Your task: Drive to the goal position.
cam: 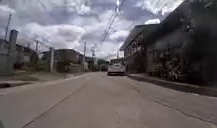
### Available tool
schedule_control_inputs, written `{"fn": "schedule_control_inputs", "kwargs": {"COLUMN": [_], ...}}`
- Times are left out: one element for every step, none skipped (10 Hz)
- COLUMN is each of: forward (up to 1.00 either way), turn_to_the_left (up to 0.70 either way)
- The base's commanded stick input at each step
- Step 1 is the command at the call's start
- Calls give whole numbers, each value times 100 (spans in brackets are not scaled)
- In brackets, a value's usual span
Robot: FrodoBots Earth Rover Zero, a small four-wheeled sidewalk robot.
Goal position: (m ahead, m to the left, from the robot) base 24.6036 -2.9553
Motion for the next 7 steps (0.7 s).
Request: {"fn": "schedule_control_inputs", "kwargs": {"forward": [50, 50, 50, 50, 50, 50, 50], "turn_to_the_left": [0, 0, 0, 0, 0, 0, 0]}}
